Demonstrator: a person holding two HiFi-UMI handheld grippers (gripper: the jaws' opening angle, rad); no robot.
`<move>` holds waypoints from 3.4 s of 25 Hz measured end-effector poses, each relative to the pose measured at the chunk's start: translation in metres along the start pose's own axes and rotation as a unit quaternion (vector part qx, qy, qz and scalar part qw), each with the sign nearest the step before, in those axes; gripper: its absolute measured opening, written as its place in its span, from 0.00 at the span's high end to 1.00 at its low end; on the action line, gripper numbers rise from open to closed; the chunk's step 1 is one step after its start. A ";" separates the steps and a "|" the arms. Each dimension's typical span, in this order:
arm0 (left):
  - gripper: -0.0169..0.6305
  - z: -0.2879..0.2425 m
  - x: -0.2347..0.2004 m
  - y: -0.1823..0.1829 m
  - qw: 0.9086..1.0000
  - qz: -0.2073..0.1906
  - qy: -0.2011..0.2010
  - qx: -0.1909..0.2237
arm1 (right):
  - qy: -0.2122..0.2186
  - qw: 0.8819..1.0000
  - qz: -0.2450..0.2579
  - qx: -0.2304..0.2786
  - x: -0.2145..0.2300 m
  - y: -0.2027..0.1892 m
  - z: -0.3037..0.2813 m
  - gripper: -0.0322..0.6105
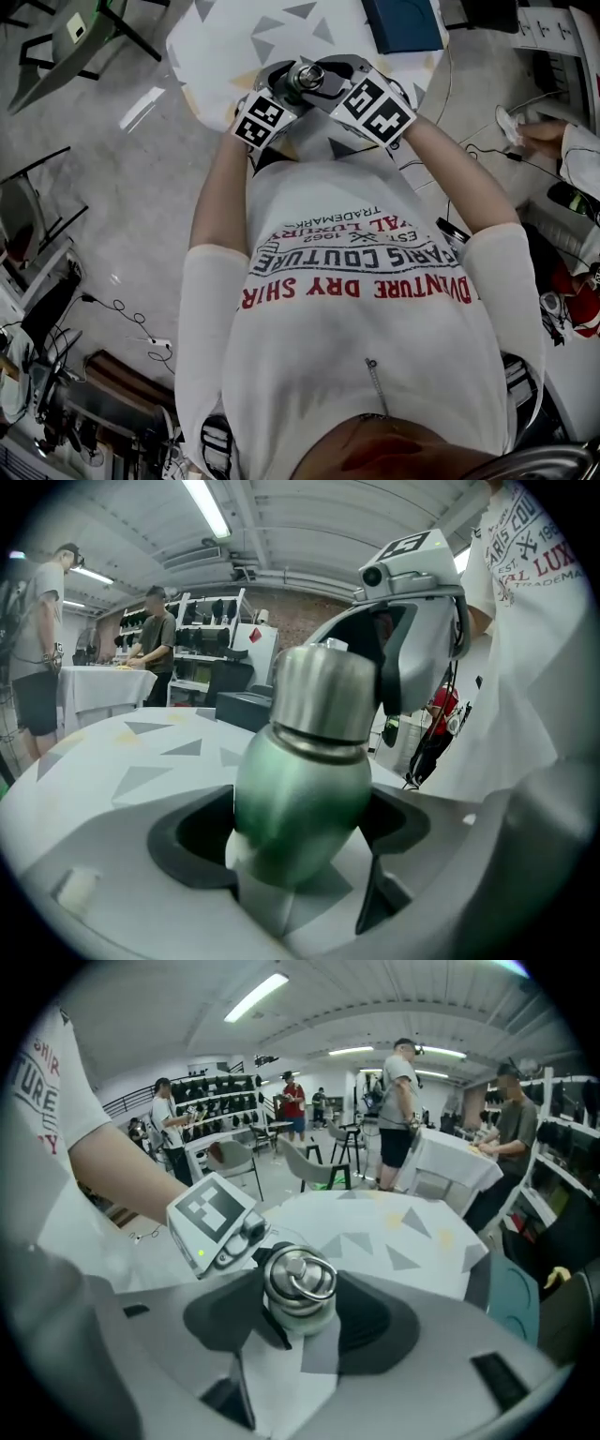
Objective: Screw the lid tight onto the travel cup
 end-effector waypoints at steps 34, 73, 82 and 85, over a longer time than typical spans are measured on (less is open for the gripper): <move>0.34 0.000 0.000 0.000 1.000 0.013 0.006 -0.005 | 0.209 0.910 0.324 -0.149 -0.002 0.004 -0.005 0.58; 0.33 -0.004 0.001 0.000 1.000 0.020 -0.012 -0.011 | 0.112 0.950 0.268 -0.110 -0.004 -0.003 0.005 0.55; 0.33 -0.008 0.008 0.000 1.000 0.020 -0.014 -0.015 | 0.180 0.915 0.309 -0.187 -0.003 -0.009 -0.002 0.55; 0.33 -0.007 0.007 0.000 1.000 0.021 -0.015 -0.018 | 0.182 0.913 0.312 -0.191 -0.003 -0.008 -0.003 0.58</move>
Point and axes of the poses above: the fingertips, and each gripper's own axes: z backward along the fingers, x to its right, y out of its top, the point moved 3 cm from there along z, backward along the fingers, and after that the axes turned 7 degrees about y, right-handed, at the moved point
